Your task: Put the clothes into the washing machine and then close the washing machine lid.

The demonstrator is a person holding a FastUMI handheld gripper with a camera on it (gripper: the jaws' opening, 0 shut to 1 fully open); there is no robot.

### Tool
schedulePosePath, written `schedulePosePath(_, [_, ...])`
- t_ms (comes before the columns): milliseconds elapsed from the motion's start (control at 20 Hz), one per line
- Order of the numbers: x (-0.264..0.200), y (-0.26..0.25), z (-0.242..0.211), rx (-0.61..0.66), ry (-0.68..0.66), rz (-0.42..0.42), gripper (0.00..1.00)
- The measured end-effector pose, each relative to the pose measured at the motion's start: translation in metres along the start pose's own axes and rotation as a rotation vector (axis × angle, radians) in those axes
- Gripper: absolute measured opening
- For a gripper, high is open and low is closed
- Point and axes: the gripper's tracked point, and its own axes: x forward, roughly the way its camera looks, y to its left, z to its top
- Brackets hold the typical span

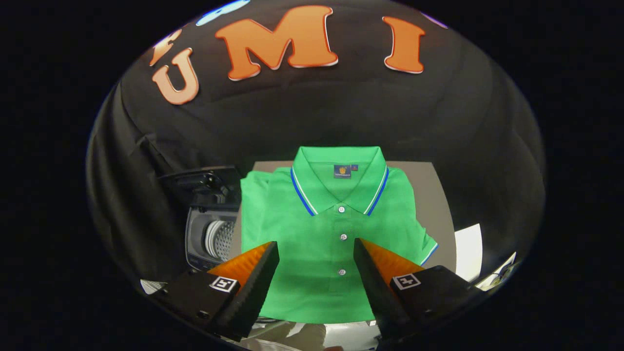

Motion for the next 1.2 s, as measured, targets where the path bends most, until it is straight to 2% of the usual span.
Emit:
schedulePosePath(250, [0.026, -0.012, -0.016, 0.007, 0.195, -0.044, 0.99])
schedulePosePath(400, [0.039, -0.010, -0.030, -0.013, 0.283, -0.039, 0.99])
schedulePosePath(500, [0.043, -0.008, -0.028, 0.010, 0.297, -0.029, 1.00])
schedulePosePath(650, [0.040, -0.009, -0.027, -0.026, 0.320, -0.005, 1.00])
schedulePosePath(850, [0.042, -0.008, -0.027, -0.025, 0.432, -0.015, 1.00])
schedulePosePath(1050, [0.040, -0.011, -0.027, -0.073, 0.435, 0.018, 0.86])
schedulePosePath(1200, [0.035, -0.018, -0.019, -0.031, 0.407, 0.082, 0.39])
